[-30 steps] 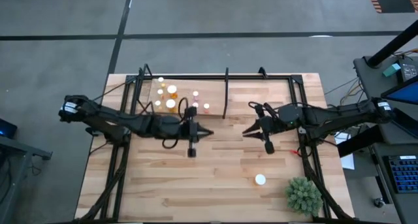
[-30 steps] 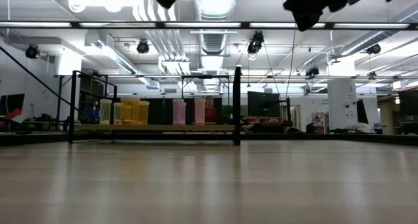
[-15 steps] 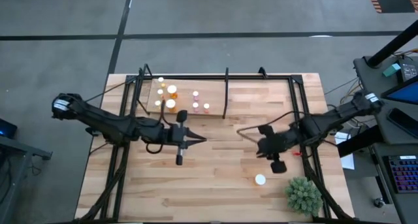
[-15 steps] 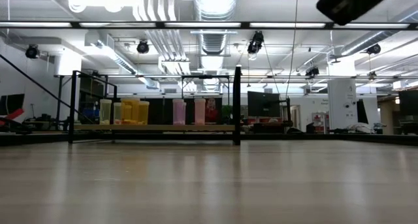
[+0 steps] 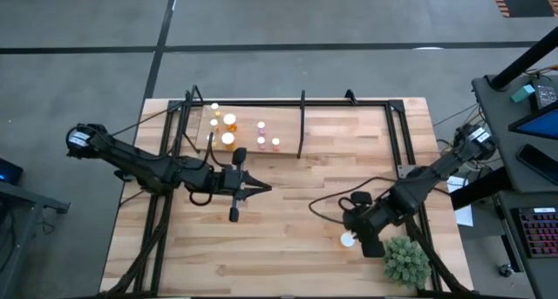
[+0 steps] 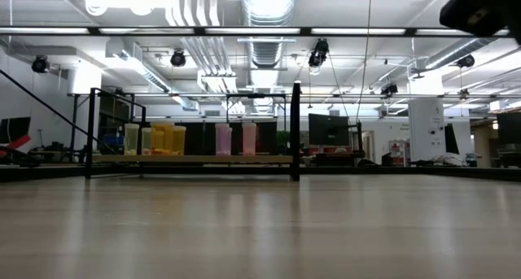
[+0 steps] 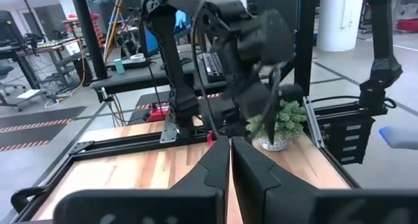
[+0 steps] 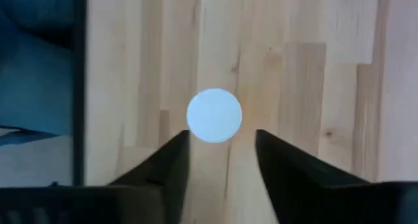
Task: Pick and place medicine bottles onto shelf by color
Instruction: Put the orange pill bottle on the shelf to align with the orange pill bottles
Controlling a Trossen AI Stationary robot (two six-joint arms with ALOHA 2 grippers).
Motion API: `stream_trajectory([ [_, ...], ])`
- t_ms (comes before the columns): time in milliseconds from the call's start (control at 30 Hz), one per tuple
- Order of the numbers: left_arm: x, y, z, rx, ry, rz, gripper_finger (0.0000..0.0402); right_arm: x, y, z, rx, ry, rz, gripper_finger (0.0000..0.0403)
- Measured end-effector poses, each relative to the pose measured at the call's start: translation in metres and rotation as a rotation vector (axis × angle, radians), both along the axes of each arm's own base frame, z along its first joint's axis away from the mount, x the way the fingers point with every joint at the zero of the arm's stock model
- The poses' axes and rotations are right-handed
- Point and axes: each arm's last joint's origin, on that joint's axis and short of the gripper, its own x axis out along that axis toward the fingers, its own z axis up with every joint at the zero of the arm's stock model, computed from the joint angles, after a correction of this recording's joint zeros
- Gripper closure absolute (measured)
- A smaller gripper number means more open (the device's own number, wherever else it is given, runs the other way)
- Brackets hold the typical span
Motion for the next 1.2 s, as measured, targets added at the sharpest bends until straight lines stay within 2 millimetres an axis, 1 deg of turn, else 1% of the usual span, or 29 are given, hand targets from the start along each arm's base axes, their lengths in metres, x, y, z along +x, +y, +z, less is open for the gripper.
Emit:
stream_trajectory([
  [167,0.000,0.000,0.000,0.000,0.000,0.000,0.0402,0.006,0.009,-0.029,-0.084,0.085,0.046,0.0144],
  [267,0.000,0.000,0.000,0.001,0.000,0.000,0.0402,0.011,0.013,-0.043,-0.117,0.126,0.063,0.0102],
  [367,0.000,0.000,0.001,-0.002,-0.007,0.000,0.0402,0.016,0.017,-0.056,-0.119,0.180,0.050,0.0074],
  [500,0.000,0.000,0.001,-0.001,-0.006,0.000,0.0402,0.021,0.023,-0.072,-0.133,0.217,0.076,0.0059],
  [633,0.000,0.000,0.001,-0.001,-0.006,0.000,0.0402,0.025,0.025,-0.074,-0.133,0.183,0.091,0.0064],
  [833,0.000,0.000,0.000,0.000,-0.006,0.000,0.0402,0.026,0.024,-0.070,-0.182,0.112,0.080,0.0092],
  [933,0.000,0.000,0.000,0.000,-0.006,0.000,0.0402,0.028,0.024,-0.068,-0.185,0.087,0.074,0.0120],
  [1133,0.000,0.000,0.000,0.001,-0.005,0.000,0.0402,0.028,0.024,-0.068,-0.181,0.082,0.073,0.0199],
  [1200,0.000,0.000,0.000,0.002,-0.004,0.000,0.0402,0.029,0.025,-0.068,-0.176,0.075,0.073,0.0211],
])
